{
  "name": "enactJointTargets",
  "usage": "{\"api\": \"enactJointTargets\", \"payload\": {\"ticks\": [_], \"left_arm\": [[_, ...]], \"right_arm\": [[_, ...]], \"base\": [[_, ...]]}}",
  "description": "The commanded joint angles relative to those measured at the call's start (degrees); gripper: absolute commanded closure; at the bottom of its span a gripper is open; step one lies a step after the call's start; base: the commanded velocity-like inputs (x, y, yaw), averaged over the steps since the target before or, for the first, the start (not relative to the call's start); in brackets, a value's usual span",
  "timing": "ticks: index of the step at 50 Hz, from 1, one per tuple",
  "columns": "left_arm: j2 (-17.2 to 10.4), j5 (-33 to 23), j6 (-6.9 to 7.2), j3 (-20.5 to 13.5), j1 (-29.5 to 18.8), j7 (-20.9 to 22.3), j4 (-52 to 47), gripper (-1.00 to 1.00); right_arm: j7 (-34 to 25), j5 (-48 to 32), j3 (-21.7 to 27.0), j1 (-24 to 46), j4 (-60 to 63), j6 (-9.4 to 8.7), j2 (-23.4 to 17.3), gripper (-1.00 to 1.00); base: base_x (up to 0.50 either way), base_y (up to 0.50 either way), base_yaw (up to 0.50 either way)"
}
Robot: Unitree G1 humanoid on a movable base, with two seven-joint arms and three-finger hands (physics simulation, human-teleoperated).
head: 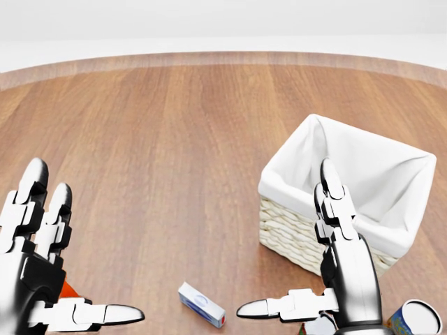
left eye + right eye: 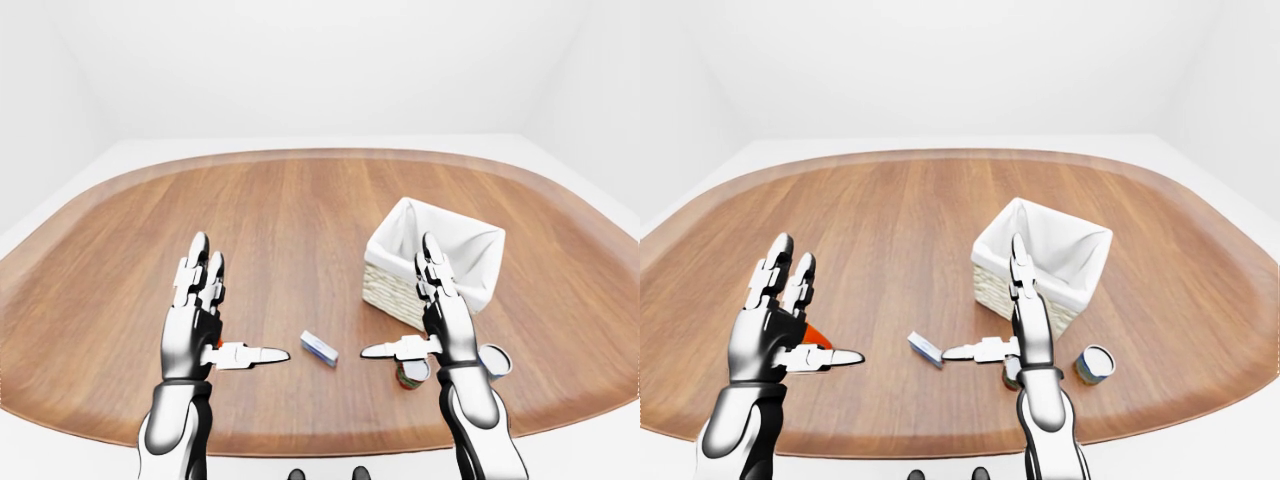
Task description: Pick up the ketchup, and put it in the basket.
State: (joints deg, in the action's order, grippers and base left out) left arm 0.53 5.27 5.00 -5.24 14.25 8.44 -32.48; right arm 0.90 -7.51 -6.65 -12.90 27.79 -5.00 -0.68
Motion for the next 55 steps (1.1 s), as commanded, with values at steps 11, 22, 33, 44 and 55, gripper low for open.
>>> {"api": "enactJointTargets", "payload": {"ticks": [11,22,33,44,55], "left_arm": [[0.0,-0.2,0.0,0.1,0.0,0.1,0.1,-1.0],[0.0,-0.6,0.0,0.5,0.2,0.2,0.3,-1.0],[-0.2,-0.9,0.0,0.4,0.1,0.1,0.4,-1.0],[-0.3,-2.3,0.0,-0.7,0.4,0.7,-0.7,-1.0],[-3.2,-4.7,-10.0,-16.6,-2.1,-1.0,22.0,-1.0]], "right_arm": [[0.2,-0.1,0.1,0.3,-0.2,0.0,0.1,-1.0],[-0.1,0.1,0.0,0.0,0.1,0.0,0.0,-1.0],[-0.1,0.0,-0.1,0.0,0.0,0.0,0.0,-1.0],[0.0,0.0,0.2,0.3,-0.4,0.0,0.0,-1.0],[-0.5,0.5,0.0,-1.4,2.8,0.0,-0.1,-1.0]], "base": [[0.32,0.05,0.0],[0.0,0.0,0.0],[0.0,0.0,0.0],[0.0,0.0,0.0],[0.0,0.0,0.0]]}}
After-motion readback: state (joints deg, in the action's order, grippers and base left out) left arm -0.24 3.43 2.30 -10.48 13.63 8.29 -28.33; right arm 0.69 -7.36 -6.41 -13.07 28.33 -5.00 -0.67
